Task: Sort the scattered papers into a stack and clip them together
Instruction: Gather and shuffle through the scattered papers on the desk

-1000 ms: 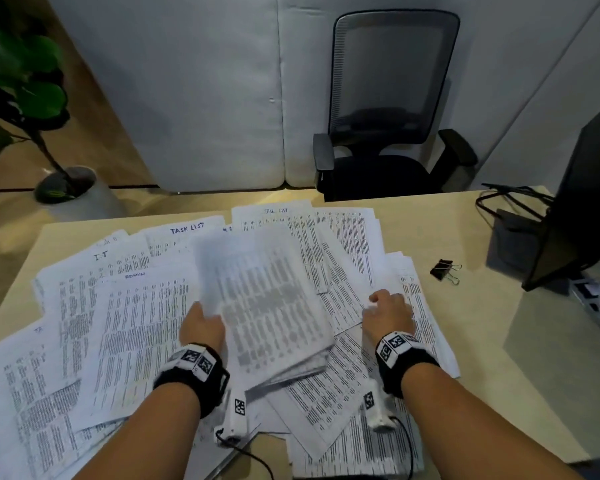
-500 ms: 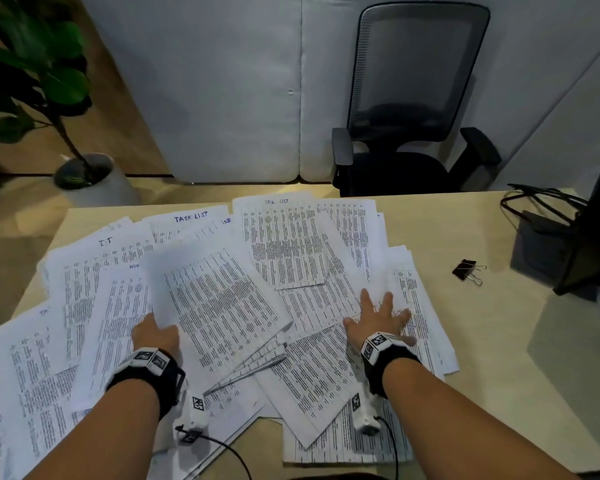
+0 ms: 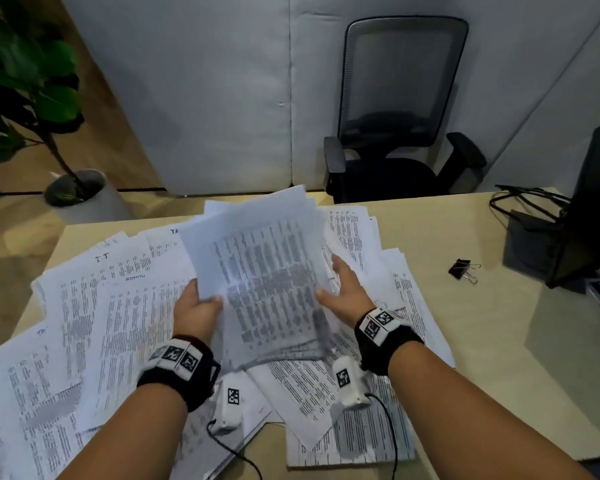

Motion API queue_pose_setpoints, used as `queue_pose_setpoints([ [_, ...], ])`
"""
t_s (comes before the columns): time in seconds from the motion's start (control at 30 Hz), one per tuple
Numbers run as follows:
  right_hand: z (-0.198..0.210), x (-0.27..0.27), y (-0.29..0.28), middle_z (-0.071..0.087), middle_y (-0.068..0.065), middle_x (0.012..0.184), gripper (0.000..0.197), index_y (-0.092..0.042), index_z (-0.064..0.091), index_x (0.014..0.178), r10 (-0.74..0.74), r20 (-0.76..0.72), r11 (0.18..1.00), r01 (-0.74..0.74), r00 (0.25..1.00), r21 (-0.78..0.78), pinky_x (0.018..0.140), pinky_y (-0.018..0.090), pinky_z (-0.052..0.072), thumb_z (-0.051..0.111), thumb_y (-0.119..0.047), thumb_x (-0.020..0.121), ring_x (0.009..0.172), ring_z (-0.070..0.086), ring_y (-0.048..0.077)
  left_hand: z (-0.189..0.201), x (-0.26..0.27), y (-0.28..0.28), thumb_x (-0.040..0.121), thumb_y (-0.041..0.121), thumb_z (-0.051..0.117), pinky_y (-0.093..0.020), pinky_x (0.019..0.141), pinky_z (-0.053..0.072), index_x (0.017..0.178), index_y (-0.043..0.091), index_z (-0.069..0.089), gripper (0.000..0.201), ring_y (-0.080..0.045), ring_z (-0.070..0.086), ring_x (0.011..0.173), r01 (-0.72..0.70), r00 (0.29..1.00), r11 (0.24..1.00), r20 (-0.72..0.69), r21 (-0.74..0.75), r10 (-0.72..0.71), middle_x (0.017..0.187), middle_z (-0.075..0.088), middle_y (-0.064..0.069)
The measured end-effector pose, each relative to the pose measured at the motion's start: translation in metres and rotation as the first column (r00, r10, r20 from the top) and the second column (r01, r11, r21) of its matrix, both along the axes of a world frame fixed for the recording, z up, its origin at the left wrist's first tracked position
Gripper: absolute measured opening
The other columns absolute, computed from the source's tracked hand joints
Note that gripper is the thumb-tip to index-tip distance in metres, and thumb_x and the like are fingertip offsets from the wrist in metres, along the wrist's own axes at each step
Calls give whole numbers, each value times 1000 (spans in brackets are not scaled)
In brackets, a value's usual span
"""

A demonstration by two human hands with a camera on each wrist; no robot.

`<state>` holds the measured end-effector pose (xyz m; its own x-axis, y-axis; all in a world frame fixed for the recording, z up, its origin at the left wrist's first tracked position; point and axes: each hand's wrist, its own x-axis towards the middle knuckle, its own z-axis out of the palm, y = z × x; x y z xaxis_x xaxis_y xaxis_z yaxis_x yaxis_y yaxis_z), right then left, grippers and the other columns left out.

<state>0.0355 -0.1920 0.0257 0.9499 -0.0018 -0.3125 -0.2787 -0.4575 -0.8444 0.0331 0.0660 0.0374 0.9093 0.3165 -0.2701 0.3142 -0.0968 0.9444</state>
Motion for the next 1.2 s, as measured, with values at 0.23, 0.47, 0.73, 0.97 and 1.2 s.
queue_pose_setpoints([
  [0.23,75,-6,-29,64,4,104,39,-18,48,112,-442,236,830,295,865,473,89,45,53,59,7,84,100,62,23,57,-3,-63,91,31,62,-40,89,51,125,12,58,39,-23,65,107,264,935,933,301,-244,-187,114,70,-4],
  [0.47,68,-41,-72,64,2,108,58,-27,50,114,-443,170,784,289,880,549,79,39,57,69,10,73,99,61,15,49,-8,-106,79,-12,65,-19,65,52,108,4,52,35,-16,59,85,279,934,951,265,-131,-238,96,57,-12],
  [0.73,87,-33,-94,63,1,99,46,-31,51,97,-470,252,798,285,846,531,82,33,54,55,12,83,93,61,15,85,-16,-155,98,29,51,-38,85,53,113,37,53,17,-20,60,106,217,921,950,369,-225,-123,114,63,-2],
  [0.97,63,-48,-103,60,8,110,54,-22,40,119,-398,114,826,301,910,476,81,41,56,53,14,81,102,60,22,52,-32,-165,79,25,54,-44,85,49,105,31,48,27,-31,54,104,154,968,967,226,-205,-106,110,56,-7],
  [1.2,76,-38,-111,56,4,99,47,-31,43,102,-455,244,820,296,857,489,76,38,52,57,8,80,87,55,15,67,-26,-175,86,73,28,-58,93,48,100,36,40,42,-33,56,108,104,955,992,285,-68,-80,109,53,-9],
])
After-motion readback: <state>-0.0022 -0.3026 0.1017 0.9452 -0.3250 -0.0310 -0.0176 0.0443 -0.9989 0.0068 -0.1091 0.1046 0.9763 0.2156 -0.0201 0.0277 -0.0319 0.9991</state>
